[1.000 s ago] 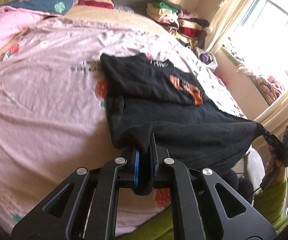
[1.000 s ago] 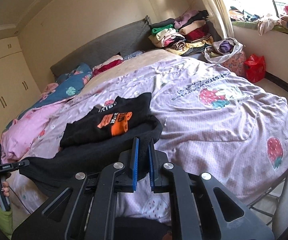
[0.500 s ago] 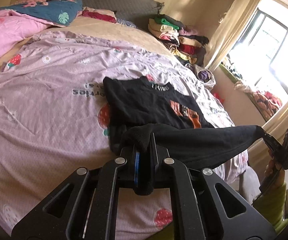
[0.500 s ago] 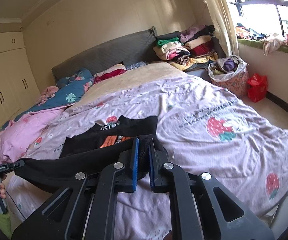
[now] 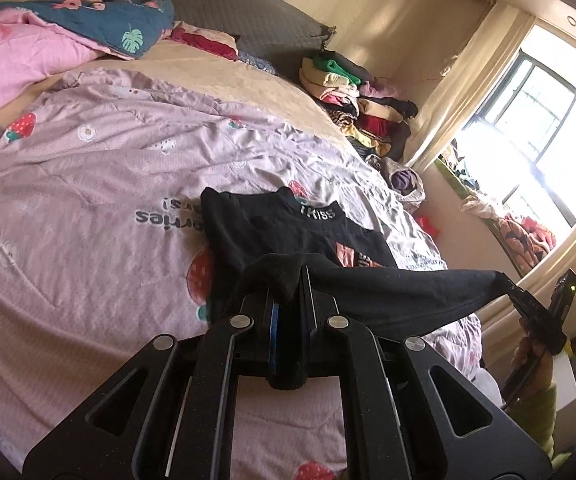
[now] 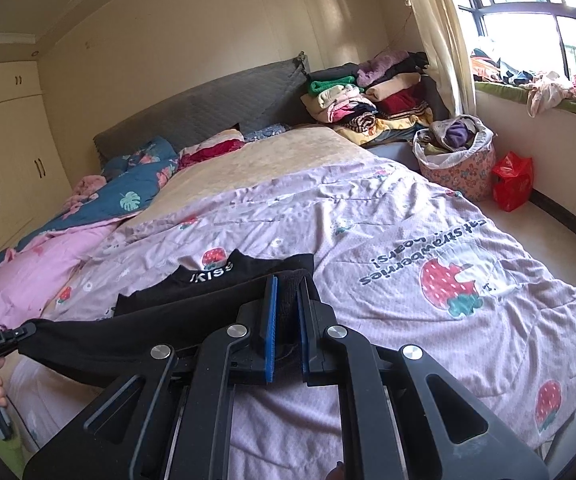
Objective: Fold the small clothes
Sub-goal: 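Lift the hem with both tools and fold it over toward the collar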
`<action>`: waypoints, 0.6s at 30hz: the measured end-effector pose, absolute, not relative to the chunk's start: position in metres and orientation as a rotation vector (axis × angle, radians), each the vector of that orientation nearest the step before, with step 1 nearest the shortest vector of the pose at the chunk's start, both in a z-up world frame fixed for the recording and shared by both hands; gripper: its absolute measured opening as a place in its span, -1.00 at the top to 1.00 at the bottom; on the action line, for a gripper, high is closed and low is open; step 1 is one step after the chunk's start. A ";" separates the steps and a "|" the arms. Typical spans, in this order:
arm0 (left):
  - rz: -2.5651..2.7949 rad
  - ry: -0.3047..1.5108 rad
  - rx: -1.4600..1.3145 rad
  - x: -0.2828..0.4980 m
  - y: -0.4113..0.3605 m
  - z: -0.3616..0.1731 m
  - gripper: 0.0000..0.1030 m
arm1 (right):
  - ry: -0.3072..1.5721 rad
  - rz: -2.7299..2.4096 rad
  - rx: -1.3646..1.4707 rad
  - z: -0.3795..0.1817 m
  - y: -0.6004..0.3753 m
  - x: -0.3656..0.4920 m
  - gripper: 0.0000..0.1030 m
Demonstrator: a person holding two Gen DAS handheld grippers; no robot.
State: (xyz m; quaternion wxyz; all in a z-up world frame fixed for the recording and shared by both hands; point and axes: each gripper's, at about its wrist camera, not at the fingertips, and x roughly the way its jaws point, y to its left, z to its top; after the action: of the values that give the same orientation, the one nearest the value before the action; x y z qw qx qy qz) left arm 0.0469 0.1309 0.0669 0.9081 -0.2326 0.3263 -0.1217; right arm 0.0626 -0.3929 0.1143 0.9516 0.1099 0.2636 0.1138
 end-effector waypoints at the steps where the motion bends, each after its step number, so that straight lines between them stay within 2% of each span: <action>1: -0.249 0.671 -0.482 0.049 0.131 0.067 0.96 | 0.538 0.232 0.227 0.115 -0.392 0.066 0.85; 18: -0.209 0.644 -0.550 0.093 0.143 0.062 0.96 | 0.570 0.172 0.128 0.114 -0.367 0.124 0.85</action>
State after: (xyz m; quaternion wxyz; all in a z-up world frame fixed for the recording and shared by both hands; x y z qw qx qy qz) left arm 0.0928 0.1432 0.0616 0.9064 -0.2661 0.3120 -0.1012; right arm 0.1244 -0.3673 0.1141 0.9541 0.0630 0.2804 0.0845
